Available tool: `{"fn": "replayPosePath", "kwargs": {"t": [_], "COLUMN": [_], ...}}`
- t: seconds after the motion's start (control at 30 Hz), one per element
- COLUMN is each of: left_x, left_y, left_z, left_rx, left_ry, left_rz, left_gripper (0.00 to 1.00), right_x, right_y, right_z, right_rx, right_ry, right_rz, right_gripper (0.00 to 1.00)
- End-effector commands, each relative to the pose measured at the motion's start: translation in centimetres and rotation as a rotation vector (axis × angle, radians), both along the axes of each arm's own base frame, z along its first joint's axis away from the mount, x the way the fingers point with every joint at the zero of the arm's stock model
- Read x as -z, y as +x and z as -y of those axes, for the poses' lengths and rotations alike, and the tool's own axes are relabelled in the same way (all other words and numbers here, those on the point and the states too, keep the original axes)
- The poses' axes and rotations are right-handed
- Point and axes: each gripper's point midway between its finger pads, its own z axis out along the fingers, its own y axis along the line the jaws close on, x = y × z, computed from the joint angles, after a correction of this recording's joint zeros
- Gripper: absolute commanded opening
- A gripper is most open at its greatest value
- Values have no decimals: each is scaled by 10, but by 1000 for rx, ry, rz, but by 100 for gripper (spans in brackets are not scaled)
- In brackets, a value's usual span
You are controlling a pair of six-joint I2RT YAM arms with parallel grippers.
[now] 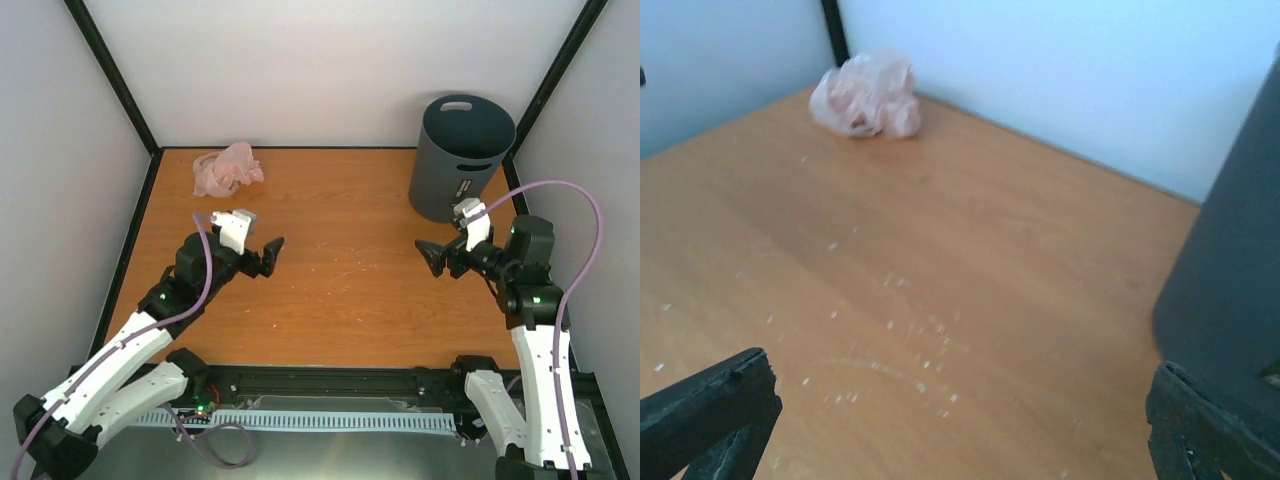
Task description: Put the trash bags into the trash bin
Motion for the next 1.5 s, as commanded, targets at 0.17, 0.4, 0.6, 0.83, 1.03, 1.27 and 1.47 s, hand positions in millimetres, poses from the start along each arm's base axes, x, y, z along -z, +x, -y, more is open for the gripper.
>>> {"fn": "replayPosePath", "kwargs": {"t": [0.17,0.4,0.6,0.83,1.03,1.27,1.47], "left_x": [14,29,48,50,79,123,172], "left_y": [72,112,107,138,206,307,358], "left_z": [-17,-16,-25,-88,-153,-170,-128], "left_rx": [-307,-310,-347,-660,-895,-861,-673], "left_ry": [-135,-278,-290,-249,-238,-248,-219], "left_rz": [-338,-497,-489,-338,-374,-458,-609], "left_gripper": [99,94,86,89,93,93,44], "right_x": [-11,-11,-82,-89,-30,23,27], "right_y": [51,76,110,138,102,63,59], "right_z": [8,33,57,42,10,-5,-6], "right_rx": [73,191,296,224,97,5,0], "right_ry": [52,-78,-192,-103,21,65,61], "right_rz": [-39,25,144,57,-73,-112,-105], "right_gripper": [100,97,96,88,86,87,86]}}
